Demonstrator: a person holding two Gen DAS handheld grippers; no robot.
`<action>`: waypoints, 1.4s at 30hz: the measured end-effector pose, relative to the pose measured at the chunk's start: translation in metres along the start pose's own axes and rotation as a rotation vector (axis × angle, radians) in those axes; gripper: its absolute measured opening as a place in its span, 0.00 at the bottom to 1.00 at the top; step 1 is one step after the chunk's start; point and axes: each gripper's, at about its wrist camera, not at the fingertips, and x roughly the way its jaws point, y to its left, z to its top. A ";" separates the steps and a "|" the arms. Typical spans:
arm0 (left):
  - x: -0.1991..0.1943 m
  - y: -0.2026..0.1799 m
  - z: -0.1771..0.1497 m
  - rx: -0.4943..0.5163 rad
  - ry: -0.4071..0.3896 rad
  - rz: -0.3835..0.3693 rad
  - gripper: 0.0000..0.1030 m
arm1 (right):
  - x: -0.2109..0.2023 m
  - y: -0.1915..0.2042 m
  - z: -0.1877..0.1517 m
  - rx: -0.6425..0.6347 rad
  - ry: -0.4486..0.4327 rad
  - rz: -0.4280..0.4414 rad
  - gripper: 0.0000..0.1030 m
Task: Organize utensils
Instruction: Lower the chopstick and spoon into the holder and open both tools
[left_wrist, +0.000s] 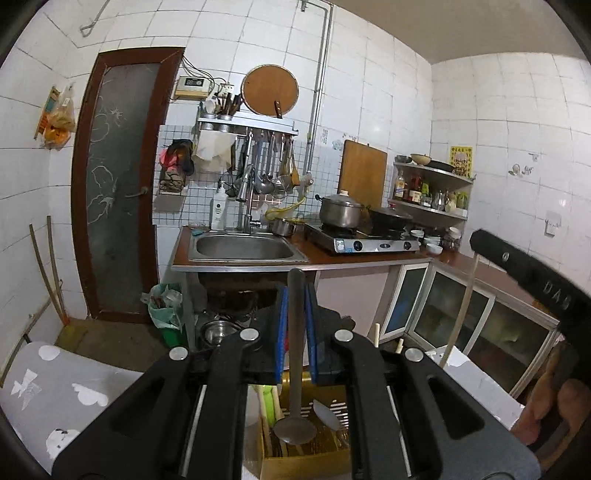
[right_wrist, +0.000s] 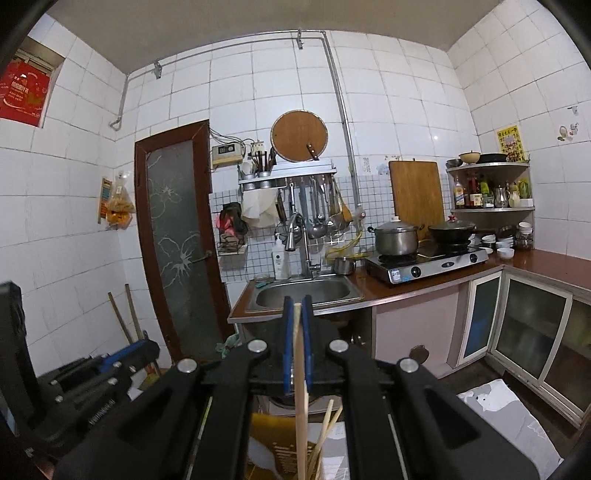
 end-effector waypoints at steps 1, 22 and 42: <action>0.007 0.000 -0.002 -0.004 -0.001 0.002 0.08 | 0.002 -0.002 0.001 0.009 0.001 0.003 0.05; 0.067 0.015 -0.055 0.054 0.095 0.052 0.08 | 0.032 -0.005 -0.017 0.003 0.036 0.017 0.05; -0.136 0.017 -0.026 0.154 0.000 0.236 0.95 | -0.058 -0.011 -0.088 -0.022 0.224 -0.019 0.84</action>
